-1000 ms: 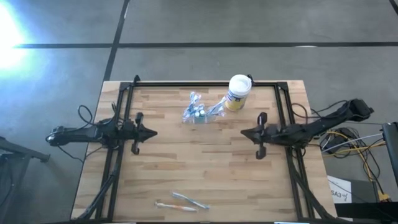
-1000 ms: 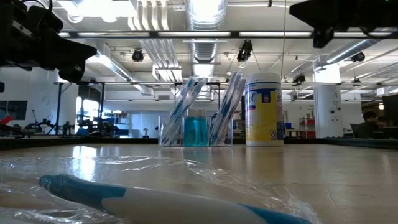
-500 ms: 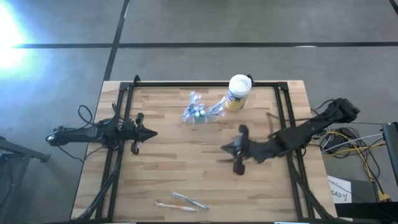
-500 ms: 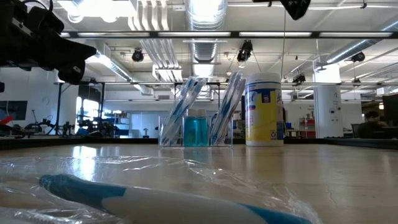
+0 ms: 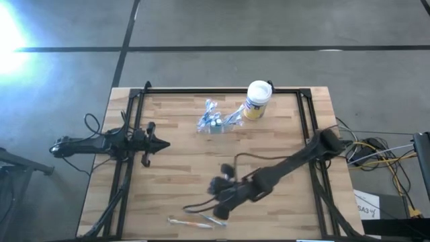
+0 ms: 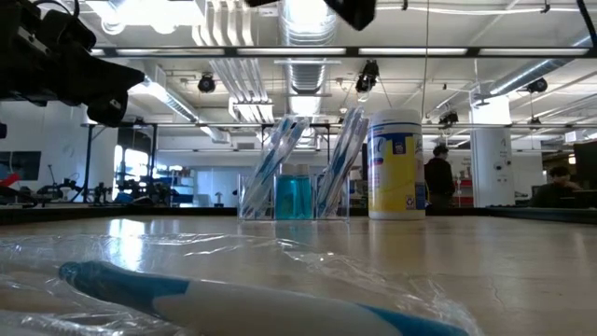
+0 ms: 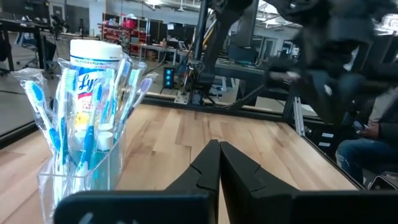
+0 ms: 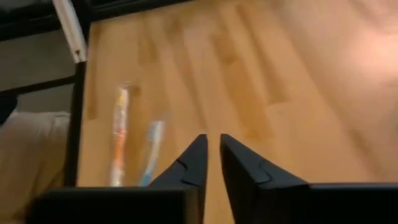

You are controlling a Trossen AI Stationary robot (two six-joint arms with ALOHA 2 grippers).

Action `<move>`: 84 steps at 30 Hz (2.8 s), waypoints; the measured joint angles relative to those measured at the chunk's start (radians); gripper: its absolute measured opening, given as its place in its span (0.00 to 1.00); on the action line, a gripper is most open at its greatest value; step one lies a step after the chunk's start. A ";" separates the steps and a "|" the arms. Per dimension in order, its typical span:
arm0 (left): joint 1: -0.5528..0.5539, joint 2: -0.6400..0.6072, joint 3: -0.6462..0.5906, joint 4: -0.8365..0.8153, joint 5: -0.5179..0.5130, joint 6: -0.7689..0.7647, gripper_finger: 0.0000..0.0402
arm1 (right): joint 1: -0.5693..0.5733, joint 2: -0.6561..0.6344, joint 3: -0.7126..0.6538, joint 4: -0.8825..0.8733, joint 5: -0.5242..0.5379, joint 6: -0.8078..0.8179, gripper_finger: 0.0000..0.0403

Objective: Pick & Place toothbrushing station
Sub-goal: Put the blue toothbrush into the right section of the transparent organizer

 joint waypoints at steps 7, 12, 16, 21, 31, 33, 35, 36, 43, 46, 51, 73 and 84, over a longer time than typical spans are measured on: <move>0.000 0.001 0.000 0.000 0.001 -0.001 0.02 | 0.000 0.244 0.278 -0.013 -0.136 0.032 0.31; 0.000 0.001 0.001 0.019 -0.017 -0.001 0.04 | -0.003 0.396 0.508 -0.210 -0.213 0.131 0.43; 0.001 0.002 0.012 0.005 -0.016 -0.006 0.03 | -0.012 0.507 0.660 -0.302 -0.321 0.168 0.50; 0.001 0.006 0.012 -0.014 -0.015 -0.009 0.02 | -0.019 0.589 0.744 -0.339 -0.382 0.198 0.55; 0.001 0.010 0.014 -0.024 -0.011 -0.013 0.05 | -0.054 0.594 0.665 -0.411 -0.454 0.239 0.57; 0.000 0.013 0.014 -0.024 -0.009 -0.013 0.05 | -0.053 0.594 0.665 -0.409 -0.457 0.232 0.57; 0.001 0.016 0.014 -0.025 -0.009 -0.014 0.04 | -0.053 0.594 0.665 -0.408 -0.459 0.232 0.57; 0.001 0.016 0.014 -0.024 -0.009 -0.016 0.03 | -0.053 0.594 0.663 -0.408 -0.460 0.232 0.57; 0.001 0.016 0.014 -0.025 -0.009 -0.031 0.02 | -0.050 0.595 0.641 -0.395 -0.458 0.193 0.57; 0.001 0.016 0.014 -0.025 -0.010 -0.038 0.03 | -0.048 0.596 0.612 -0.396 -0.448 0.203 0.56; 0.001 0.016 0.010 -0.020 -0.010 -0.057 0.05 | -0.052 0.592 0.580 -0.387 -0.449 0.200 0.53; 0.000 0.018 0.003 -0.020 -0.005 -0.058 0.06 | -0.075 0.472 0.583 -0.520 -0.219 -0.083 0.04; 0.000 0.019 0.002 -0.020 0.001 -0.026 0.04 | -0.005 0.078 0.311 -0.158 -0.017 -0.393 0.04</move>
